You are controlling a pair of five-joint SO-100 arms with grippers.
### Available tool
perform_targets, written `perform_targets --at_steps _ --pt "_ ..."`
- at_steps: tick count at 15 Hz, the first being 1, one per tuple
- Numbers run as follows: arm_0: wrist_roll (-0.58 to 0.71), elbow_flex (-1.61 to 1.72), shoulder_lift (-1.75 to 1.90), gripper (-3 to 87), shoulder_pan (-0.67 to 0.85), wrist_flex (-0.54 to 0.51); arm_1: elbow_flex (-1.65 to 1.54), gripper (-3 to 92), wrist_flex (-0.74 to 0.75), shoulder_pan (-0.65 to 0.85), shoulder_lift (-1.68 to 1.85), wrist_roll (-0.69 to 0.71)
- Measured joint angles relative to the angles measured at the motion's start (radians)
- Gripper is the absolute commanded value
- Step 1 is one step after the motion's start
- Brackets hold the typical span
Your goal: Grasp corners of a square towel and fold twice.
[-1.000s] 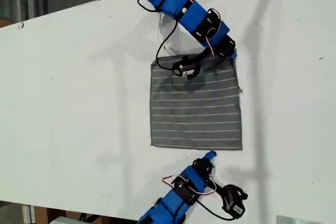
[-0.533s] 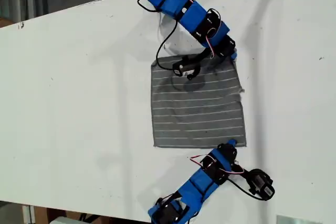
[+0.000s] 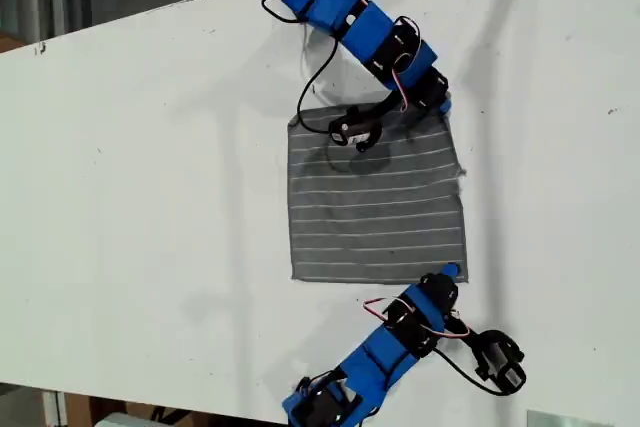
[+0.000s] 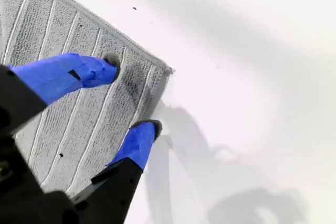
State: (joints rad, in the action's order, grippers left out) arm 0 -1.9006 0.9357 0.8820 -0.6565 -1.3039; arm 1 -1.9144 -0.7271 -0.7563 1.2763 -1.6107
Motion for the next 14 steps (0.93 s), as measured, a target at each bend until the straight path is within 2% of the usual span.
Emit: perform_targets --at_steps 5,8,9,10,11,14 --pt "0.040 0.000 -0.078 21.9 -0.006 0.150 -0.008 -0.1 -0.021 0.003 0.025 0.000" --pt "0.041 0.005 -0.089 21.2 -0.008 0.179 -0.008 -0.1 -0.031 -0.002 0.035 0.000" --pt "0.041 0.008 -0.089 15.8 -0.008 0.181 -0.005 -0.1 -0.034 -0.002 0.035 0.000" --pt "0.040 0.014 -0.089 2.6 -0.008 0.183 0.000 -0.1 -0.037 -0.002 0.035 0.000" --pt "0.026 0.021 -0.087 -0.1 -0.008 0.186 0.002 -0.1 -0.037 -0.003 0.035 0.000" --pt "-0.023 0.028 -0.087 -0.1 -0.008 0.161 0.006 -0.1 -0.040 -0.006 0.035 0.000"
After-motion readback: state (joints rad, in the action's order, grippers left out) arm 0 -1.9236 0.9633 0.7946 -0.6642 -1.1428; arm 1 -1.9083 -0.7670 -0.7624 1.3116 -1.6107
